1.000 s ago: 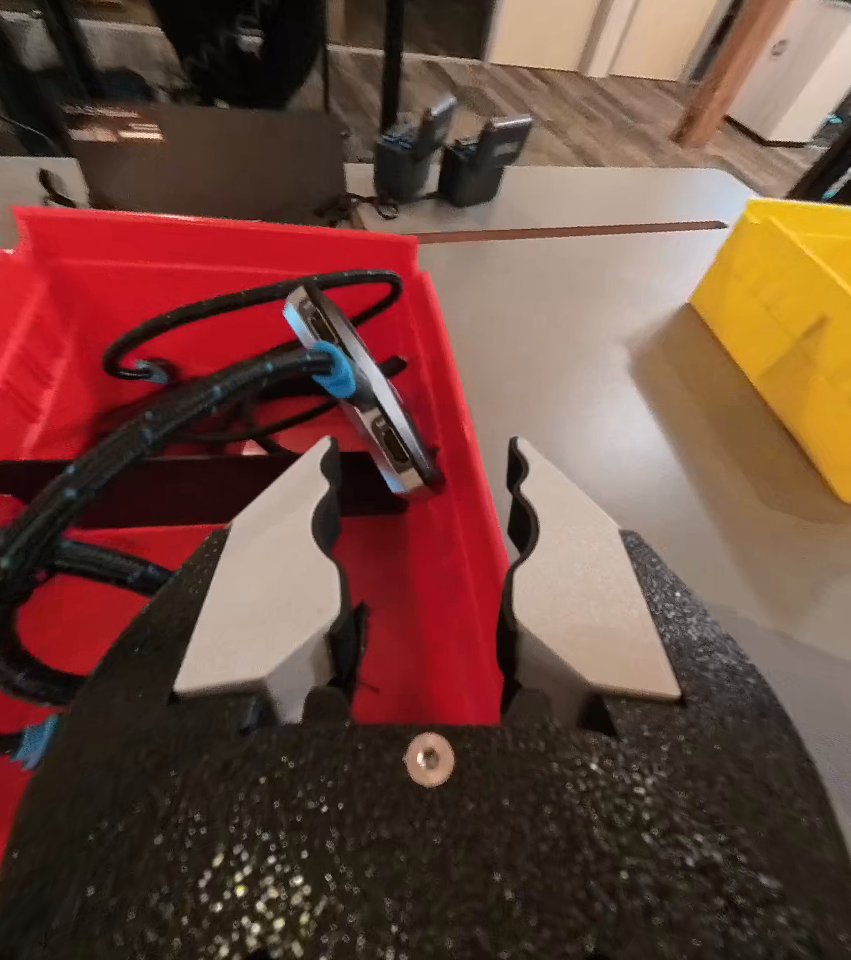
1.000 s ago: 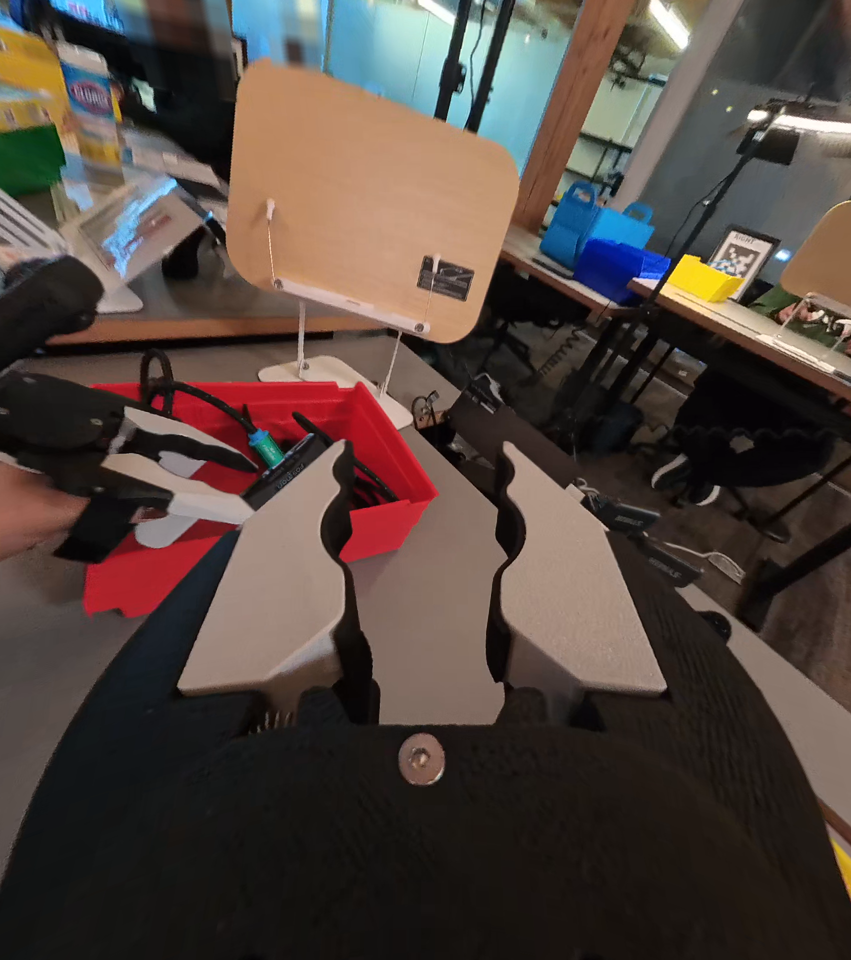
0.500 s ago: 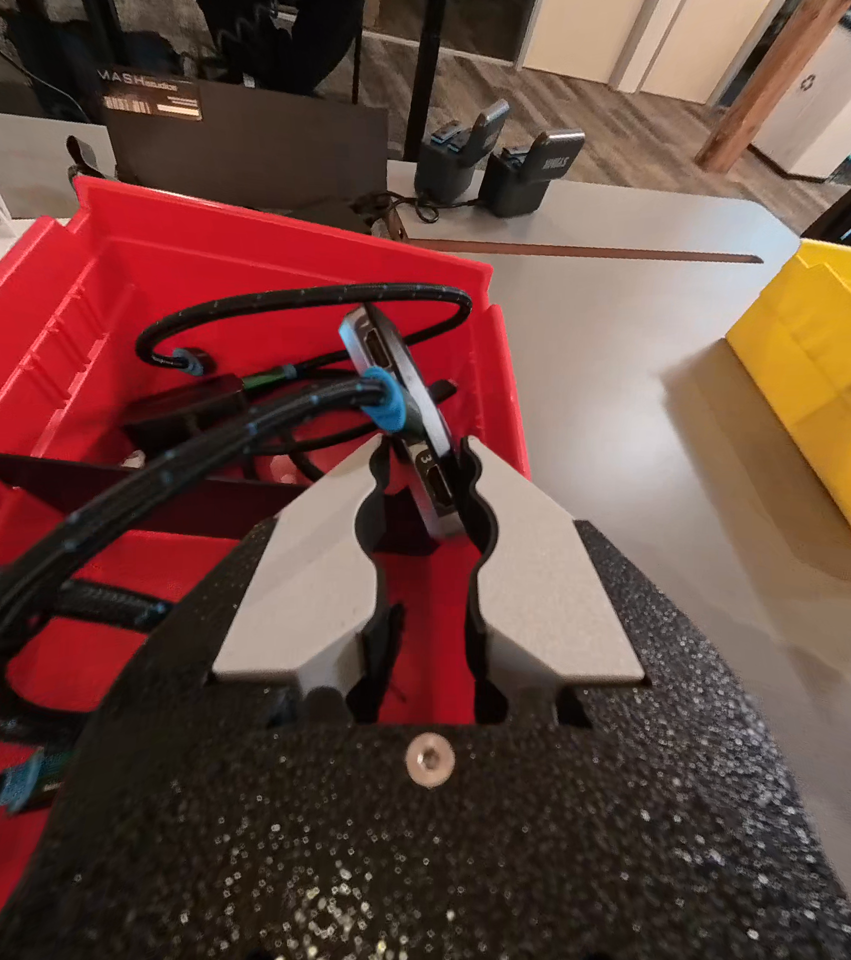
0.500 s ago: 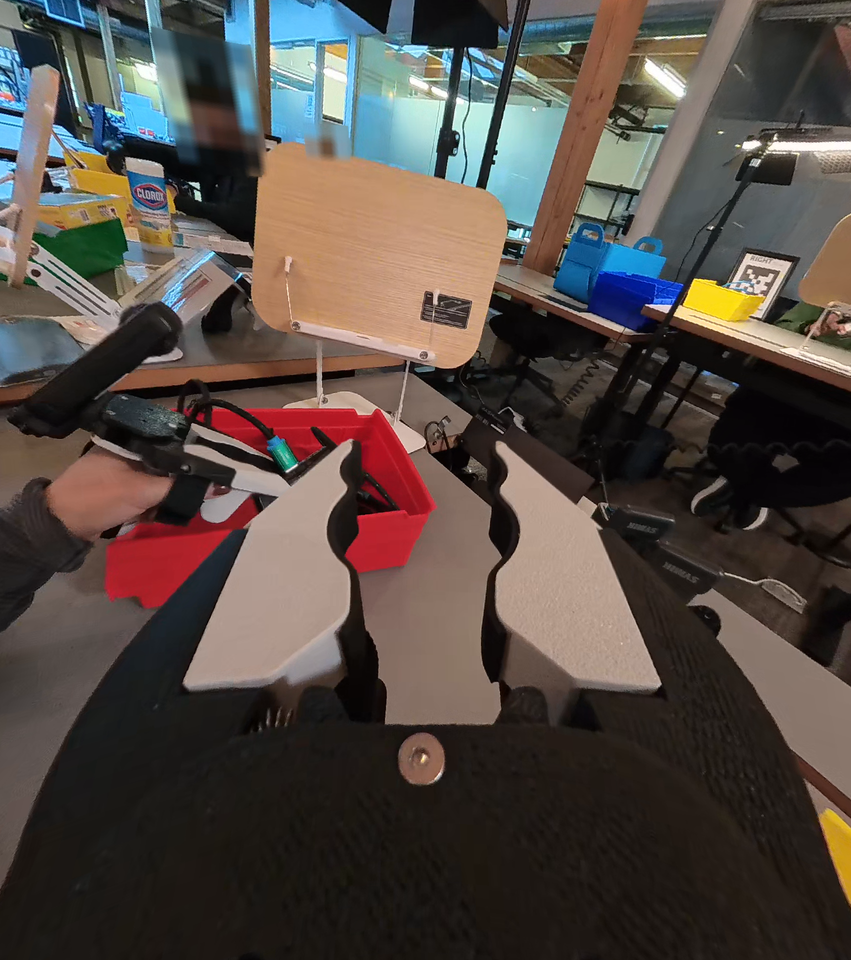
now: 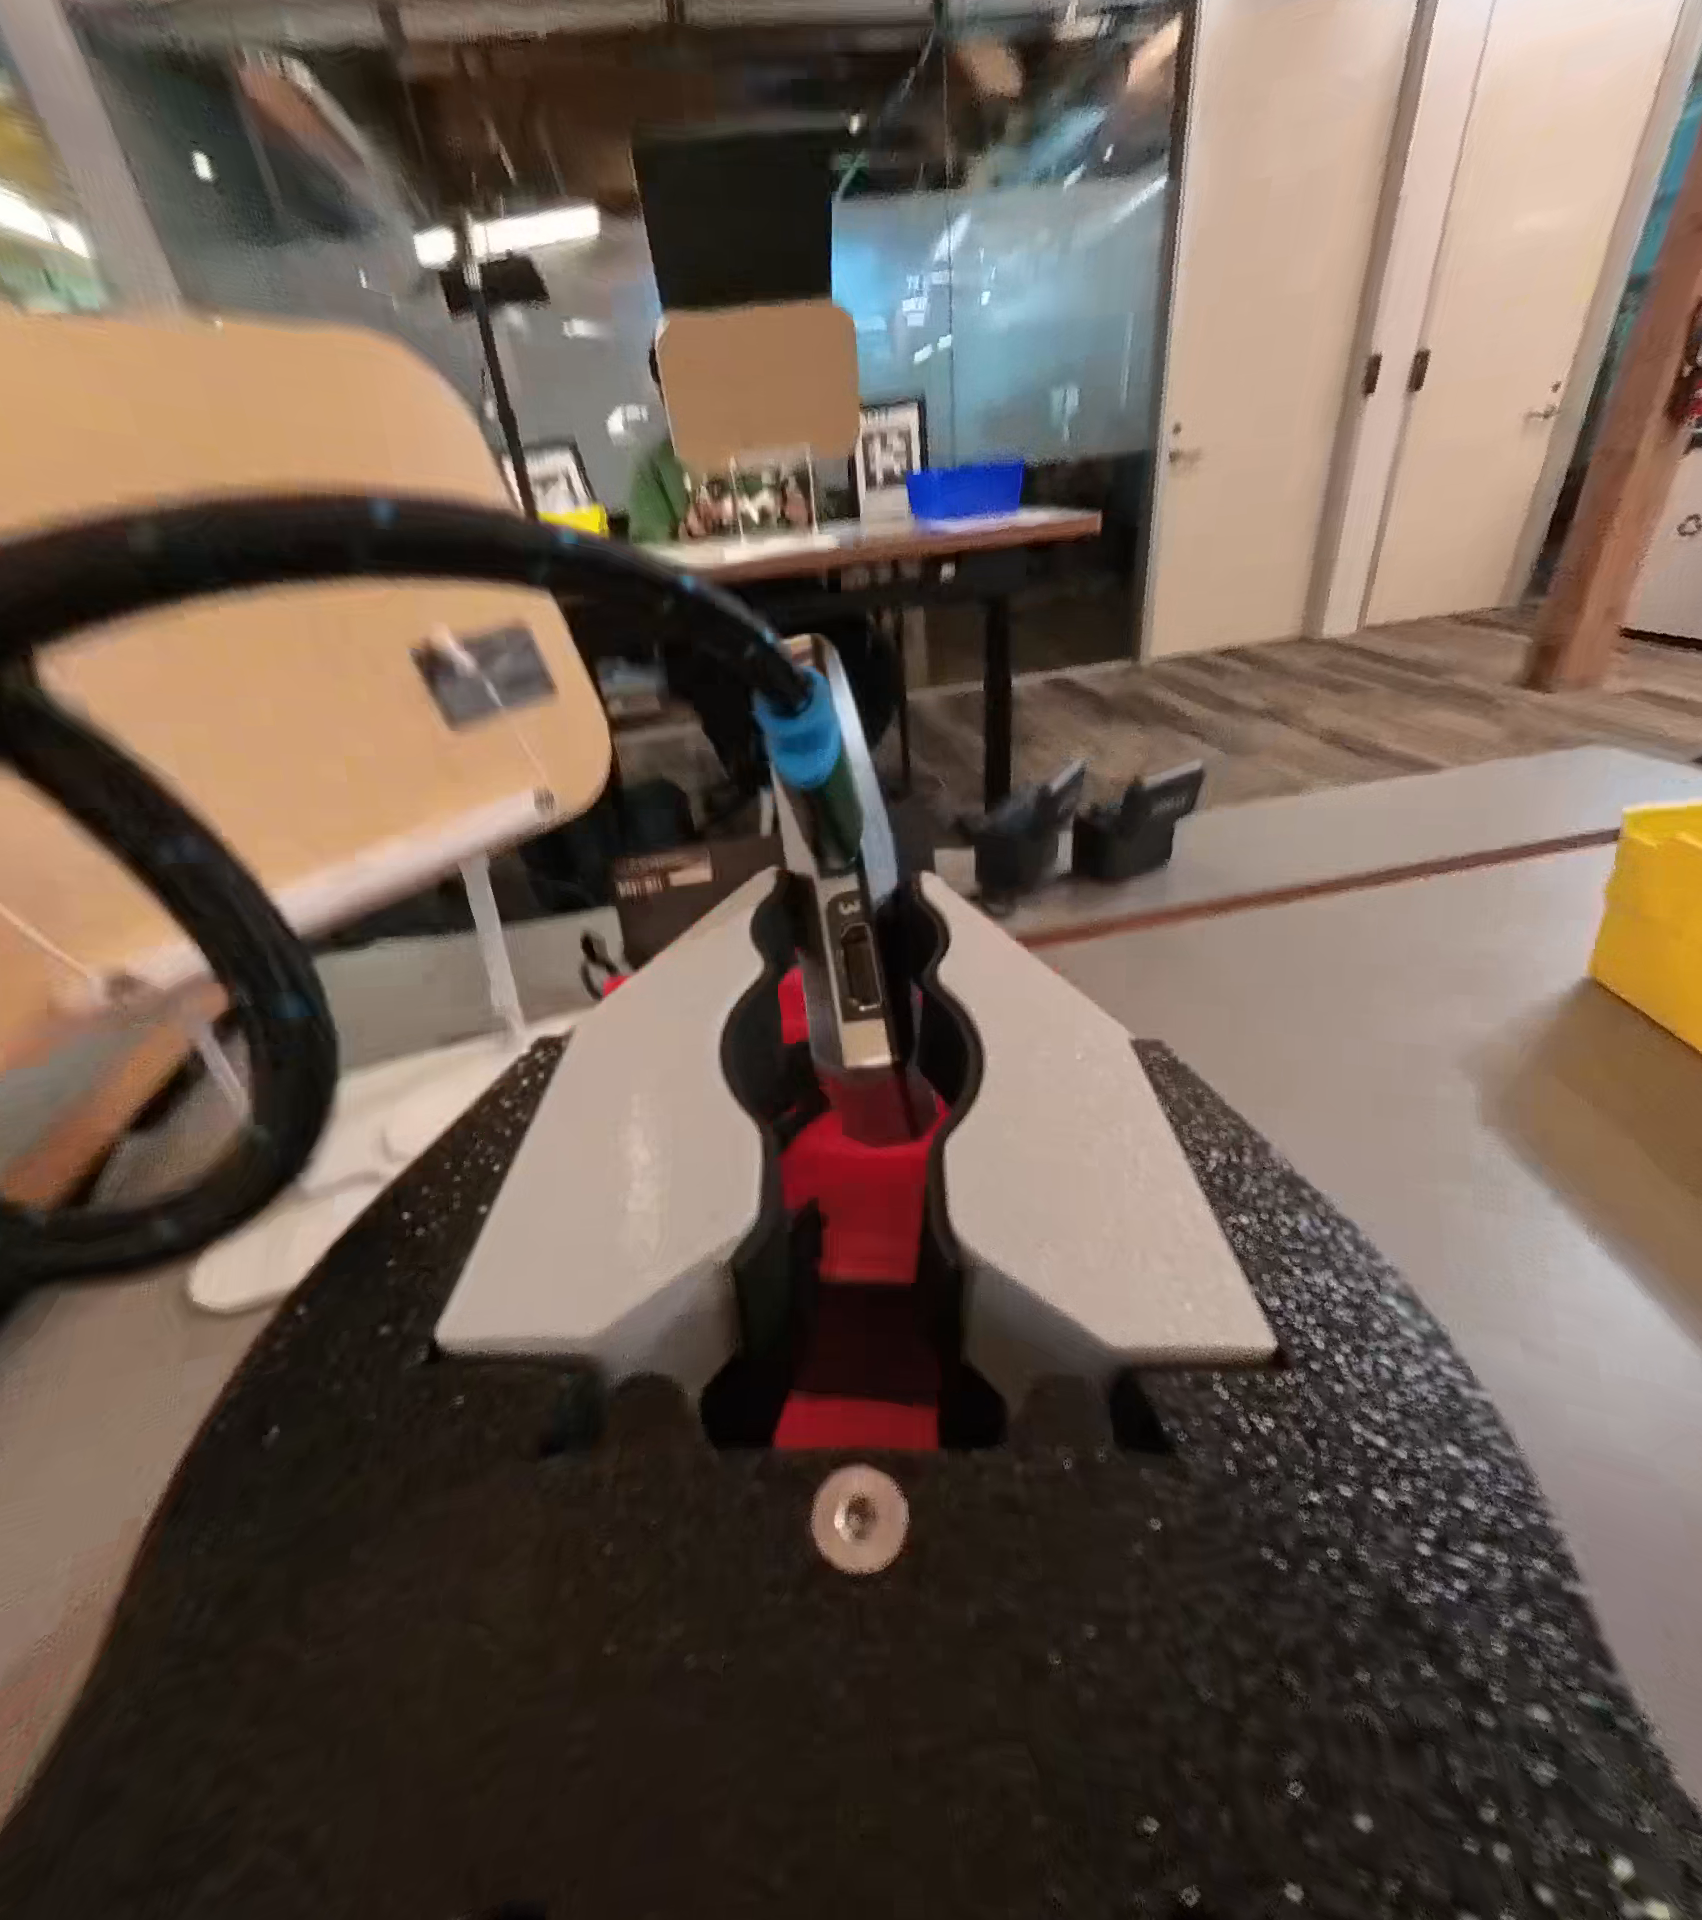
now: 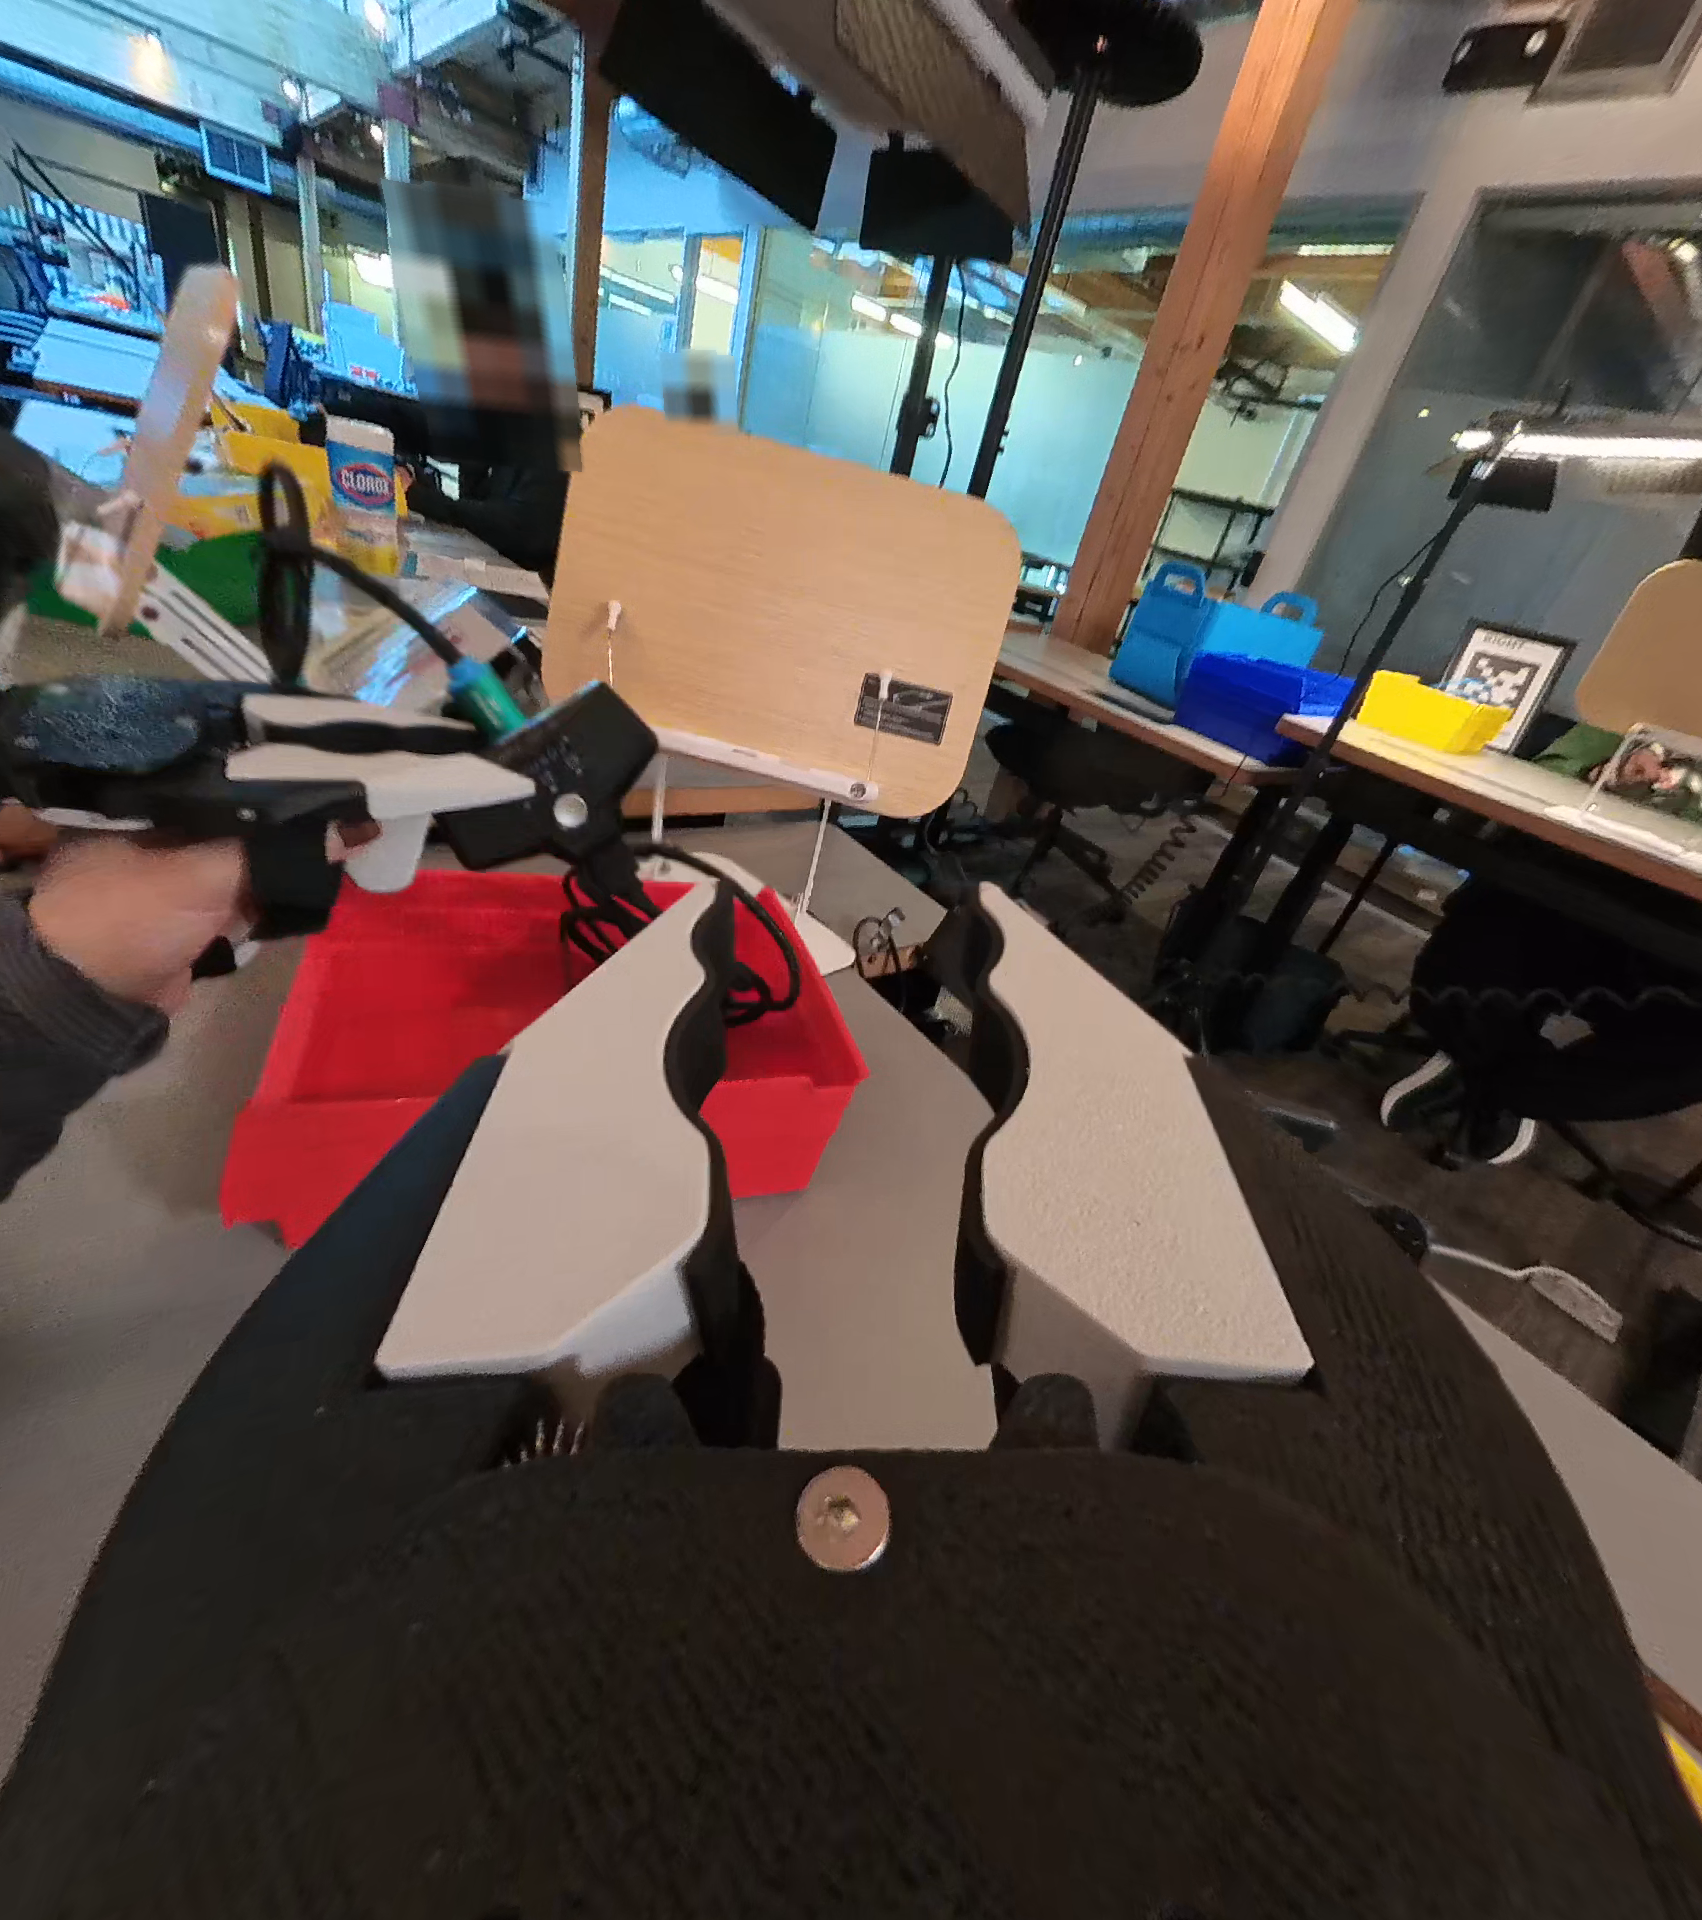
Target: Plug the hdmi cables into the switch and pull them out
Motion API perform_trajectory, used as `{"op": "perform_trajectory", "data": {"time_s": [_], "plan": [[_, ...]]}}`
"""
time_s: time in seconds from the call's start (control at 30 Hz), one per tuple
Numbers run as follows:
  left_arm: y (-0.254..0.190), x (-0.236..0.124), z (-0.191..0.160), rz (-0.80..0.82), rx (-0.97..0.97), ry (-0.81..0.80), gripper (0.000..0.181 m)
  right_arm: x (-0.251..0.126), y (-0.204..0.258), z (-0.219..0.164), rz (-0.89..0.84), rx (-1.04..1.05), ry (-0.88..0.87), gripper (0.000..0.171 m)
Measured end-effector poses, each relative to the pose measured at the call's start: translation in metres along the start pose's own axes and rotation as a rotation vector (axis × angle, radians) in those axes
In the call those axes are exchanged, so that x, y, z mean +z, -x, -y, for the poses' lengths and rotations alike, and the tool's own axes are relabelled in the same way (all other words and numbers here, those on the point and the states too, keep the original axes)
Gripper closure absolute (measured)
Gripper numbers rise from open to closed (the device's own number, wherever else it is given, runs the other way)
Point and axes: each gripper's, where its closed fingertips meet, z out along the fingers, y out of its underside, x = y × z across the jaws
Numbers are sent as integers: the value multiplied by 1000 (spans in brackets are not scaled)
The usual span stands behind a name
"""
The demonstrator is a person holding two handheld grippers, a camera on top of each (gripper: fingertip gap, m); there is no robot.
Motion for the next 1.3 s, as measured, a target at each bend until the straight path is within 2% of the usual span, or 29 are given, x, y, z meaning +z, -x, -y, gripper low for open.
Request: {"op": "perform_trajectory", "data": {"time_s": [0.17,0.4,0.57,0.77,0.9,0.97,1.07,1.17,1.3], "plan": [[5,-5,69,-39,50,-122,164,-12,-7,12,-27,2,-69,133],[-14,-16,139,-154,91,-283,164,-24,-25,14,-83,18,-96,134],[-54,-30,198,-246,188,-403,164,-44,-36,27,-136,13,-178,134],[-137,-39,257,-489,258,-493,165,-87,-60,46,-274,7,-312,135],[-199,-37,252,-722,264,-426,164,-131,-70,62,-353,10,-427,134],[-226,-38,237,-826,271,-388,164,-146,-62,67,-313,-20,-449,131],[-257,-38,203,-975,275,-290,164,-148,-46,65,-230,-76,-402,123],[-279,-40,164,-1130,251,-164,163,-146,-34,64,-139,-71,-405,122],[-299,-46,111,-1322,204,9,163,-136,-14,51,65,-16,-350,121]]}}
